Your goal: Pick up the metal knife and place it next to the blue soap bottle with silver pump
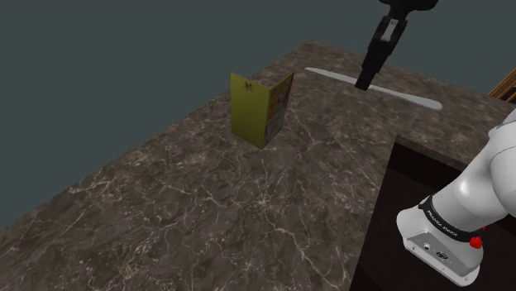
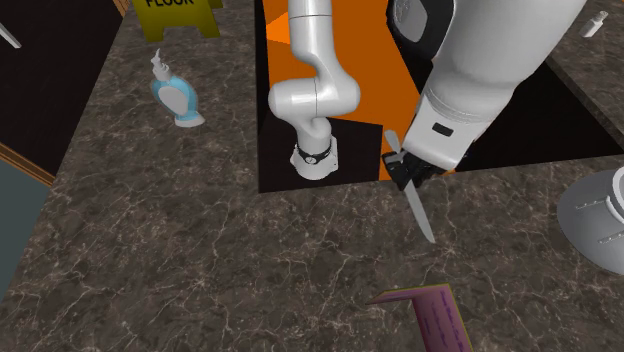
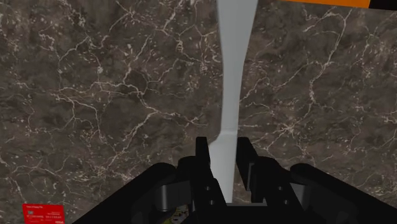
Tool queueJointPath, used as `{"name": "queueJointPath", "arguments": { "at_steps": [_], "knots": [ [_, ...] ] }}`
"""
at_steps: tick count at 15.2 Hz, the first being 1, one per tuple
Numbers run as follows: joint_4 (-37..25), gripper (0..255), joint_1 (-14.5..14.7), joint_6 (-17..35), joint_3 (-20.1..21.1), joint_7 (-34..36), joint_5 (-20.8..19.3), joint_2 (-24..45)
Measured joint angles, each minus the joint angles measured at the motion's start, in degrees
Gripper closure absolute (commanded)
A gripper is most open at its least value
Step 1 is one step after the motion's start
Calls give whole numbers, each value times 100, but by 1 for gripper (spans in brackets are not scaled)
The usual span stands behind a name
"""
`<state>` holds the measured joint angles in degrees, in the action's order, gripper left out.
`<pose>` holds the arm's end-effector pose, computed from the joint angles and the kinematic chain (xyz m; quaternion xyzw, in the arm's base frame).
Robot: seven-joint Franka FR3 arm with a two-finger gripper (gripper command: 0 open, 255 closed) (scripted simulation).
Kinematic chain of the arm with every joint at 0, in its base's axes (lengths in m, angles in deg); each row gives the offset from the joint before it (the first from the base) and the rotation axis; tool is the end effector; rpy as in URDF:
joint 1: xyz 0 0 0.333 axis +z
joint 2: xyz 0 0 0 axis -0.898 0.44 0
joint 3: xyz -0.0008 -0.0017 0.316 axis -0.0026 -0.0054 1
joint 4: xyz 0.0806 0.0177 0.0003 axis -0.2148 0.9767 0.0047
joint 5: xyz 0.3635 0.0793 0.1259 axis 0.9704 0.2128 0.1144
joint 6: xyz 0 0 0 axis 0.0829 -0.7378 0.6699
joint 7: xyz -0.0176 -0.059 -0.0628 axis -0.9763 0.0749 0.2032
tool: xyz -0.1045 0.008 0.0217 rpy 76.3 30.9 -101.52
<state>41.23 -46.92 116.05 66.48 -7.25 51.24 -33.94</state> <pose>0.2938 0.2297 0.6033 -0.9828 -0.1847 0.0021 0.0011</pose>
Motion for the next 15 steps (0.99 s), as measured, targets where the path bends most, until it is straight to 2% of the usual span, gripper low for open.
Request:
{"name": "queueJointPath", "arguments": {
  "at_steps": [9, 15],
  "knots": [
    [-812, 255, -36, -647, -53, 34, -61, 167],
    [-364, 255, -108, -892, -577, -530, -261, -479]
  ]
}}
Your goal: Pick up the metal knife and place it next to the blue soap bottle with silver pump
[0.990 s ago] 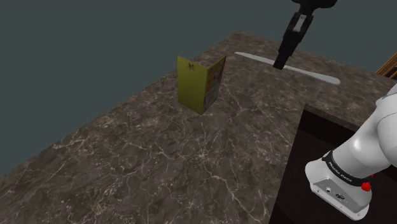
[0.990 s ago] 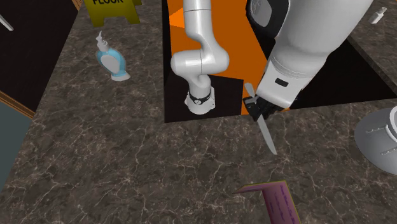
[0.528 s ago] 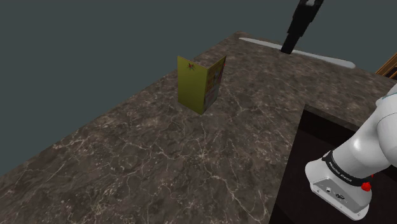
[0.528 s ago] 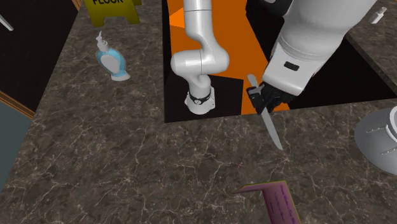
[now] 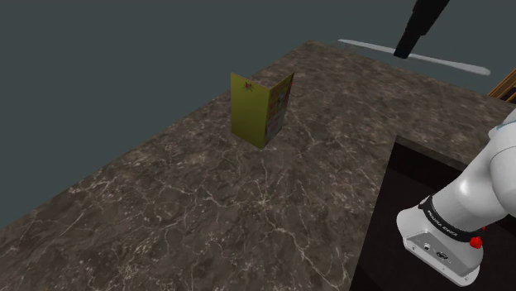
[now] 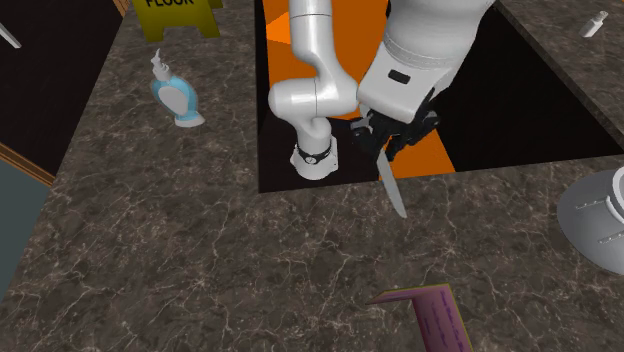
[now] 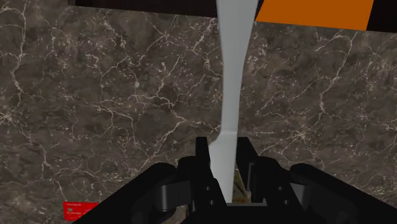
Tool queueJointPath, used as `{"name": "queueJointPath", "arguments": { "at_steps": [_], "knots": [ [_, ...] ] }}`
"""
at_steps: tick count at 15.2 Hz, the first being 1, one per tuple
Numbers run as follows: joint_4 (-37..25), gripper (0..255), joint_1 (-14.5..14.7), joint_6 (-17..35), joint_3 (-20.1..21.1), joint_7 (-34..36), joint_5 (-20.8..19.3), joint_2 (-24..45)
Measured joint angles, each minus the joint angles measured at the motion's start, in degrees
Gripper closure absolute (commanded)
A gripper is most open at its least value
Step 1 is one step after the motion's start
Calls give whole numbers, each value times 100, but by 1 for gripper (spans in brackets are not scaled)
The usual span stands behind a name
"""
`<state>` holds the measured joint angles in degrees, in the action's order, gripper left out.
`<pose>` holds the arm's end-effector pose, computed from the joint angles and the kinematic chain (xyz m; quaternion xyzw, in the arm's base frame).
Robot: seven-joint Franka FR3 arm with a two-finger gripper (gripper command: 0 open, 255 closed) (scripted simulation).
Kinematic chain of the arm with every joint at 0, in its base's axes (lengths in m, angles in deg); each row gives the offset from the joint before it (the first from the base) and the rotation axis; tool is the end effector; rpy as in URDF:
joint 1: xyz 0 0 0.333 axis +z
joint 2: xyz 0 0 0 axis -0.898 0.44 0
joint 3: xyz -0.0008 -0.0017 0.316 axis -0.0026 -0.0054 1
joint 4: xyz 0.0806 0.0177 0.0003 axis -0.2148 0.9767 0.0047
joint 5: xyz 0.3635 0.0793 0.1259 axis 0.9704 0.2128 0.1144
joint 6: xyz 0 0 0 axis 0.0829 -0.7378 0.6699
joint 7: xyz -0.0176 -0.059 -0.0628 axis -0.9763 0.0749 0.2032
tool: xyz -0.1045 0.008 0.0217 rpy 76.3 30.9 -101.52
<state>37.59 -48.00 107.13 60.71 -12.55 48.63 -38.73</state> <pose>0.2809 0.1683 0.6535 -0.9829 -0.1840 0.0017 0.0006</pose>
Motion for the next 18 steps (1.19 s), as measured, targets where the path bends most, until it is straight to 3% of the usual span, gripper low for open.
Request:
{"name": "queueJointPath", "arguments": {
  "at_steps": [8, 18],
  "knots": [
    [563, 255, -188, -400, -979, -1029, -626, -920],
    [615, 255, -457, -817, -2177, -2281, -1635, -1480]
  ]
}}
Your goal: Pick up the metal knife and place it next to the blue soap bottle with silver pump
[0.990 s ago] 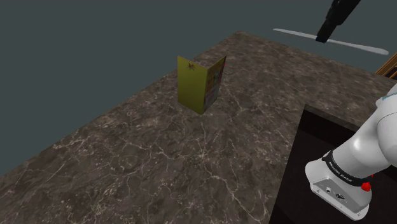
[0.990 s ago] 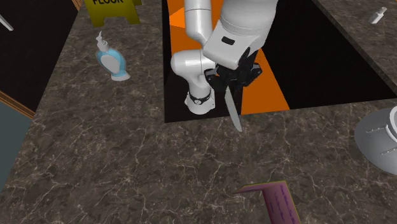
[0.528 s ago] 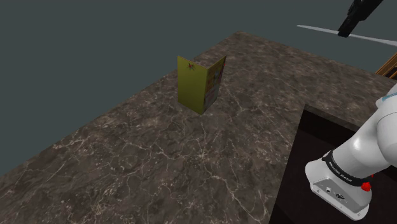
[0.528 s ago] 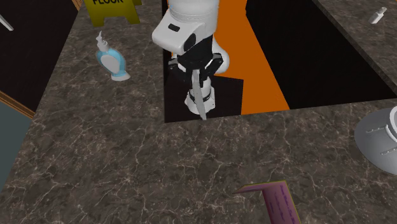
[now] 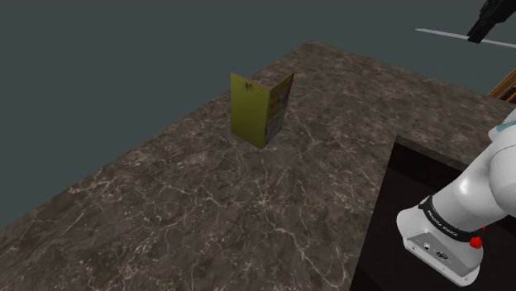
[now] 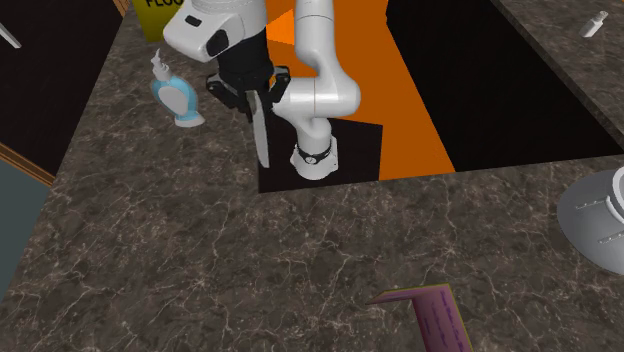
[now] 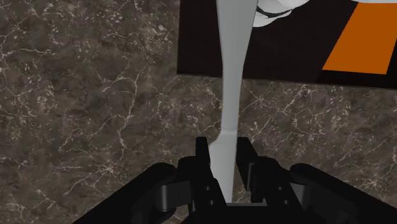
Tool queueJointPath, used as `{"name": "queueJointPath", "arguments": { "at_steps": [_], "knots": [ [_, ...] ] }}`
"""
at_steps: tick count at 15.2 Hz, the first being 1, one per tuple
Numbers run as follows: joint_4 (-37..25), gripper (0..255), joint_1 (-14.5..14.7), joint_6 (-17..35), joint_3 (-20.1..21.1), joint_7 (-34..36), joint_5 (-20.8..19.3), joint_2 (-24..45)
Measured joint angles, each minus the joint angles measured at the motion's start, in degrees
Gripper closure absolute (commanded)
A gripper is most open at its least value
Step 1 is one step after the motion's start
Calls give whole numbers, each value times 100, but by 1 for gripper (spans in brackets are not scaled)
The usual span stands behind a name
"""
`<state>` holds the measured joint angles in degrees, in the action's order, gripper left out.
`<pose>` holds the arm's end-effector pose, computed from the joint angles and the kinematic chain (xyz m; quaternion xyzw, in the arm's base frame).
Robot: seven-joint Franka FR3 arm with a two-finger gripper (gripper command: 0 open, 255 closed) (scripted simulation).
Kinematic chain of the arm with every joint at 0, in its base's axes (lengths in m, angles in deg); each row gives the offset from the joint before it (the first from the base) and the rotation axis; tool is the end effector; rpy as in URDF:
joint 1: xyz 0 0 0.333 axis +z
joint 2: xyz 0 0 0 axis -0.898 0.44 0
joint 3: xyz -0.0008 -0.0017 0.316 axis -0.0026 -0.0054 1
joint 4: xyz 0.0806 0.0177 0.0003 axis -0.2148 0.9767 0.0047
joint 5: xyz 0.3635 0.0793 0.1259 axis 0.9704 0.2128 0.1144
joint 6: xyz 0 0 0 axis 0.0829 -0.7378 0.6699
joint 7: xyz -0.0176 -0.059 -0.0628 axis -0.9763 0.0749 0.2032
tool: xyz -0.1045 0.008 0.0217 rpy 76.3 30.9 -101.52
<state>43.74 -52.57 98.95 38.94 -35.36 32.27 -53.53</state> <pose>0.2357 -0.0656 0.6583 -0.9829 -0.1839 0.0018 0.0012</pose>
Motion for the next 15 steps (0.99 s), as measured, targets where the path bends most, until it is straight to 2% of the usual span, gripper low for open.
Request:
{"name": "queueJointPath", "arguments": {
  "at_steps": [10, 15],
  "knots": [
    [-380, 255, -169, -126, -1384, -1417, -1179, -80],
    [-940, 255, -81, -131, -2088, -2109, -1653, 200]
  ]
}}
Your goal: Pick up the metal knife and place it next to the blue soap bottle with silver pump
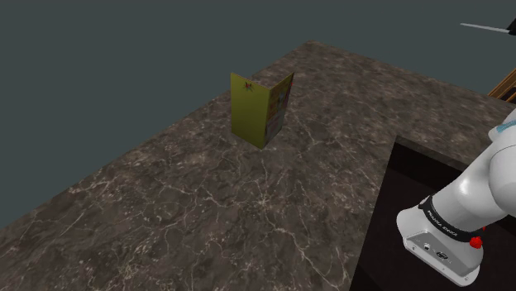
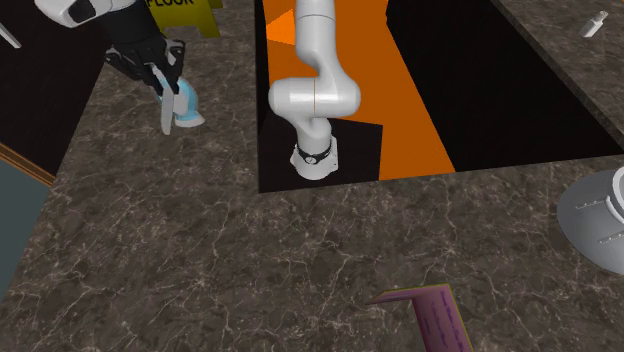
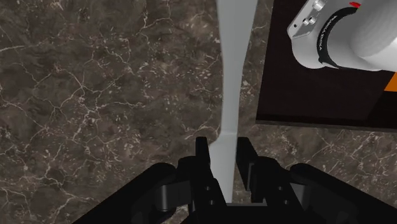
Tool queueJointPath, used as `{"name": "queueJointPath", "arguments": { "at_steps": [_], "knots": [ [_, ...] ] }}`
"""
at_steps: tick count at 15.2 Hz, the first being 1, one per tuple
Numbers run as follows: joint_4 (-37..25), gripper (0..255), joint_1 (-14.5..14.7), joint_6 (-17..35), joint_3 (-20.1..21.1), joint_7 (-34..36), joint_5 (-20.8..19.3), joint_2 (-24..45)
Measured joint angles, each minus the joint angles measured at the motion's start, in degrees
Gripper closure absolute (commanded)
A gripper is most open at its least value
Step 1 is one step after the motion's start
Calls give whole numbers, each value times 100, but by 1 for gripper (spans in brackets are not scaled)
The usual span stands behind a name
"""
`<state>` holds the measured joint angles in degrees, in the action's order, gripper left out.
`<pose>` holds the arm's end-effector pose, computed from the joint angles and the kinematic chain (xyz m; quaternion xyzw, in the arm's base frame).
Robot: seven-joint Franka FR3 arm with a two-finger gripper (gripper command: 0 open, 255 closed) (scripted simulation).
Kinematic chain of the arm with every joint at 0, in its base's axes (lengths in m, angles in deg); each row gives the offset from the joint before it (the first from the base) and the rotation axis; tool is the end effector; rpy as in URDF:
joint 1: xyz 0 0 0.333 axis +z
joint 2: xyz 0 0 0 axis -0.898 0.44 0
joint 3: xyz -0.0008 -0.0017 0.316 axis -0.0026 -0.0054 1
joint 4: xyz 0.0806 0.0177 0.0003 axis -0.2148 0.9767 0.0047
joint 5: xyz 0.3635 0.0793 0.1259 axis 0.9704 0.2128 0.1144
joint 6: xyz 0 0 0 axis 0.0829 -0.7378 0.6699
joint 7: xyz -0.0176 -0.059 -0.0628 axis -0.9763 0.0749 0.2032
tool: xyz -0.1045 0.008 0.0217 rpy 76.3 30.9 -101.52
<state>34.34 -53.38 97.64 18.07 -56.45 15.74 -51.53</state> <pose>0.2003 -0.2660 0.6567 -0.9829 -0.1841 0.0019 0.0010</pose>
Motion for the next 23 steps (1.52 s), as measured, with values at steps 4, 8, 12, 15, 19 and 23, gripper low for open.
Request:
{"name": "queueJointPath", "arguments": {
  "at_steps": [4, 8, 12, 15, 19, 23],
  "knots": [
    [-455, 255, 116, 26, -571, -546, -325, 217],
    [-924, 255, 301, 94, -1180, -1080, -600, 445],
    [-1132, 255, 464, 254, -1636, -1388, -778, 573],
    [-895, 255, 423, 415, -1691, -1353, -847, 481],
    [-524, 255, 340, 647, -1753, -1285, -948, 328],
    [-171, 255, 263, 877, -1830, -1219, -1055, 192]
  ]
}}
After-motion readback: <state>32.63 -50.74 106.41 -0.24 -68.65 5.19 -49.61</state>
